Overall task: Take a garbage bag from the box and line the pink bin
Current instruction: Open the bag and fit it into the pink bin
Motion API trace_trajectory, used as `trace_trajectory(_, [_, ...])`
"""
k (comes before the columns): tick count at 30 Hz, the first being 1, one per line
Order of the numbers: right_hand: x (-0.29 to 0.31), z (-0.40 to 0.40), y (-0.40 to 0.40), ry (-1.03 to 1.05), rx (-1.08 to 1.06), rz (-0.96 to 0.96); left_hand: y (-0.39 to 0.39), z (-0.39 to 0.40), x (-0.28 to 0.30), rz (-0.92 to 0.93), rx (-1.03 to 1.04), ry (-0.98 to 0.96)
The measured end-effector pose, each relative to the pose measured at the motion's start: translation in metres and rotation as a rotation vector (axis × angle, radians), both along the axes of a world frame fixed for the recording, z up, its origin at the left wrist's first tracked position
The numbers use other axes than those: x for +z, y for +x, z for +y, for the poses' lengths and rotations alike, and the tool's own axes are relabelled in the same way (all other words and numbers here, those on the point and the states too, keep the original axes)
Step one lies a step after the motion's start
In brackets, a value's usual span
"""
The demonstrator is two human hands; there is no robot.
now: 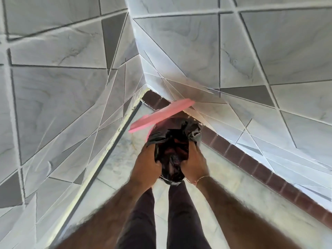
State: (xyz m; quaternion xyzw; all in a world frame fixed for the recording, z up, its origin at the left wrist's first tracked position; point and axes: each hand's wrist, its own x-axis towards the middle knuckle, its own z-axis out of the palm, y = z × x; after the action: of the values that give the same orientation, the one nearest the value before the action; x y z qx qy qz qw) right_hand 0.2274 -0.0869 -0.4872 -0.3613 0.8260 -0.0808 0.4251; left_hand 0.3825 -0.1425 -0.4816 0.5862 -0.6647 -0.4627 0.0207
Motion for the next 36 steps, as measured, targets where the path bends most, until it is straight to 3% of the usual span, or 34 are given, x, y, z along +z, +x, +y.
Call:
trace_trajectory(8, [-0.042,-0.015,0.055,-0.046,0.056,-0.188,0.013,-0.001,-0.032,-0.005,0.067,0.023])
trace_trajectory(19, [-0.089,0.042,-0.092,0.11,-0.171,0.109,-0.027,0.009,-0.091,-0.058,0.03,0.089])
trace_trajectory(24, [-0.102,0.036,-0.076,0.1,-0.105,0.067,-0.027,0.015,-0.108,-0.086,-0.057,0.103])
trace_trajectory(29, [-0.122,0.037,-0.041,0.112,-0.024,0.0,0.006,0.013,-0.115,-0.291,-0.02,0.176])
trace_trajectory(33, [-0.135,0.065,-0.062,0.291,-0.026,0.082,0.031,0.023,-0.12,-0.396,-0.247,0.198])
trace_trajectory(36, [-0.146,0.085,-0.084,0.365,0.038,0.146,0.045,0.036,-0.132,-0.406,-0.328,0.318])
